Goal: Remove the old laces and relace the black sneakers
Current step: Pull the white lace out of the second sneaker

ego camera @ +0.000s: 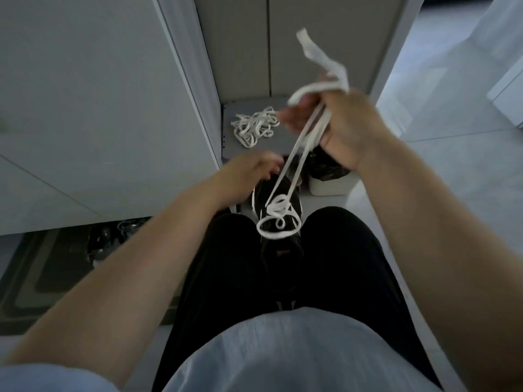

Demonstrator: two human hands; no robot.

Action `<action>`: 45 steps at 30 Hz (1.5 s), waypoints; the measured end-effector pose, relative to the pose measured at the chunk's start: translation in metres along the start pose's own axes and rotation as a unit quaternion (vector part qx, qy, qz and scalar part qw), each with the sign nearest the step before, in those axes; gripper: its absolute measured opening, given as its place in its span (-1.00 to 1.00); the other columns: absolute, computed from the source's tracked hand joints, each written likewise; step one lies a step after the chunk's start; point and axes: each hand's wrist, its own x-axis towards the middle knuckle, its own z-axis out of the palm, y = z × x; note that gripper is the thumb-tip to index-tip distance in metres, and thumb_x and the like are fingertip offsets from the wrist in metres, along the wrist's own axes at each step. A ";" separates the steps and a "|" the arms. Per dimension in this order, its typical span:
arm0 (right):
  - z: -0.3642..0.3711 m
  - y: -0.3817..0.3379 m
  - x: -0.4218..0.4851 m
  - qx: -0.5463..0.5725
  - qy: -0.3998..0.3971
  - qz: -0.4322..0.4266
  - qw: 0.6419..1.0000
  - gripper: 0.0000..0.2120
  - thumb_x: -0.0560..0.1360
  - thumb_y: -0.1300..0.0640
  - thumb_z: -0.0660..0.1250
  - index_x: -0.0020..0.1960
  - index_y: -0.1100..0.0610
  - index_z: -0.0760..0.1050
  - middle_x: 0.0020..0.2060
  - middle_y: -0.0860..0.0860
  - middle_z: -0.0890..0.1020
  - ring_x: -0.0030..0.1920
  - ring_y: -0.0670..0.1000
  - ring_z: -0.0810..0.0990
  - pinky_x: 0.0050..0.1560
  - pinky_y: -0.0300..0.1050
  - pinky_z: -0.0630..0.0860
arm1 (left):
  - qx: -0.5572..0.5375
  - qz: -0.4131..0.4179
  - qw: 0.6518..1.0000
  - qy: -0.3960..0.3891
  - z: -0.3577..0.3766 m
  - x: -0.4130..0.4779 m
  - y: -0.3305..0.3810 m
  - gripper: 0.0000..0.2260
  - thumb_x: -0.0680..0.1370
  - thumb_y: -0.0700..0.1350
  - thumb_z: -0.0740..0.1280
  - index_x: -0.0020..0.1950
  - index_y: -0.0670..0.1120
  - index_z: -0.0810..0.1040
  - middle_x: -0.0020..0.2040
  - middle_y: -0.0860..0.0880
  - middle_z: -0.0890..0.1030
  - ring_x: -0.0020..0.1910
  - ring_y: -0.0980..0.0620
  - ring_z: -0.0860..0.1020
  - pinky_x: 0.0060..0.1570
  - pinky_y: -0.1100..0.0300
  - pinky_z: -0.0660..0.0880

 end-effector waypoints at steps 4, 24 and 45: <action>0.011 -0.048 -0.003 0.050 -0.008 -0.111 0.993 -0.64 0.64 0.20 0.01 -0.26 0.23 0.43 -0.39 0.11 0.67 -0.23 0.07 0.69 -0.07 -0.05 0.60 | 0.009 -0.007 0.998 -0.068 0.033 -0.011 -0.024 -0.76 0.62 -0.10 0.15 0.18 -0.05 0.56 -0.01 0.14 0.47 0.06 0.12 0.49 0.04 0.35 0.36; 0.019 0.063 -0.019 -0.339 -0.076 0.004 0.938 -0.69 0.64 0.13 0.05 -0.08 0.15 0.54 -0.21 0.00 0.67 -0.10 0.01 0.59 -0.05 -0.30 0.46 | 0.047 0.108 0.970 0.214 -0.043 0.009 0.052 -0.78 0.59 -0.20 0.16 -0.12 -0.16 0.59 -0.20 -0.12 0.63 -0.18 -0.09 0.56 -0.14 0.09 0.44; 0.025 0.031 0.008 -0.014 -0.036 -0.050 0.998 -0.68 0.65 0.16 0.00 -0.14 0.23 0.45 -0.24 0.09 0.68 -0.12 0.05 0.67 -0.09 -0.13 0.59 | -0.226 -0.112 0.923 0.291 0.023 -0.023 -0.045 -0.79 0.57 -0.20 0.26 -0.27 -0.05 0.45 -0.33 0.03 0.56 -0.36 0.18 0.56 -0.17 0.21 0.55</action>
